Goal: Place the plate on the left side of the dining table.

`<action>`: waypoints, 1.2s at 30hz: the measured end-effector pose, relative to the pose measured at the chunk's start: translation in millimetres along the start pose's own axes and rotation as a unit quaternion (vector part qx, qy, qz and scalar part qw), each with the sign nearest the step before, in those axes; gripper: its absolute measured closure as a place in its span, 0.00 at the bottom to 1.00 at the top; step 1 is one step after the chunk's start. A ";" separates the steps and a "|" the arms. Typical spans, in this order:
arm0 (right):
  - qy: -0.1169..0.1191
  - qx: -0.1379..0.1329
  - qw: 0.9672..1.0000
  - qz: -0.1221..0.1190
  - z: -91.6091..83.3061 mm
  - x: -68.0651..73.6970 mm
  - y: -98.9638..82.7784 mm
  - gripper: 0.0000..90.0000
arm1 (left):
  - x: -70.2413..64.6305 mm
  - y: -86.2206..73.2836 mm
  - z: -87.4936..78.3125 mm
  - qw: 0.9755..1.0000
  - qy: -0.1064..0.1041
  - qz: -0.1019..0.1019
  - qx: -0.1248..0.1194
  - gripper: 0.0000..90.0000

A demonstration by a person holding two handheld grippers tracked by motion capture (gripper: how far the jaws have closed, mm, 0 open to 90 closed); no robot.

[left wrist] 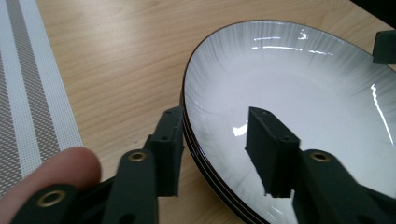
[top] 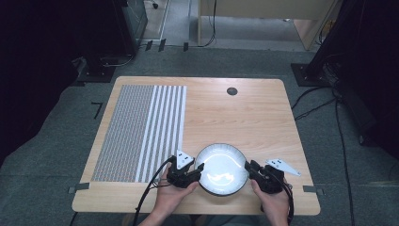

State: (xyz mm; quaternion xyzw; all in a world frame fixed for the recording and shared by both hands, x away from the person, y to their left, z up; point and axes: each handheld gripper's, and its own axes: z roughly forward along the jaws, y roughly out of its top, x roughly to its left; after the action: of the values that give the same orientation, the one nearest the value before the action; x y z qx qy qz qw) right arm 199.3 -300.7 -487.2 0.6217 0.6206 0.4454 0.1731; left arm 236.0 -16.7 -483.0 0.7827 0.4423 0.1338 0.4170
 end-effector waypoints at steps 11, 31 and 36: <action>0.012 0.025 0.999 0.039 6.9 -4.4 -1.0 0.90 | 8.1 -0.9 1.2 1.000 0.000 -0.004 0.004 0.86; -0.016 0.016 0.999 0.047 7.6 1.2 0.8 0.96 | 6.7 -1.6 2.8 1.000 0.004 0.002 0.001 0.87; -0.005 0.010 0.996 0.085 8.1 -2.9 2.9 0.99 | 8.1 -1.4 2.4 1.000 -0.002 0.000 0.001 0.87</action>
State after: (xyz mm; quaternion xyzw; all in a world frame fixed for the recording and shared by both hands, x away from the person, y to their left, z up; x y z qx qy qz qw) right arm 207.8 -301.1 -490.3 0.6758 0.5691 0.4496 0.1314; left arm 241.2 -11.0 -486.8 0.7831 0.4420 0.1320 0.4172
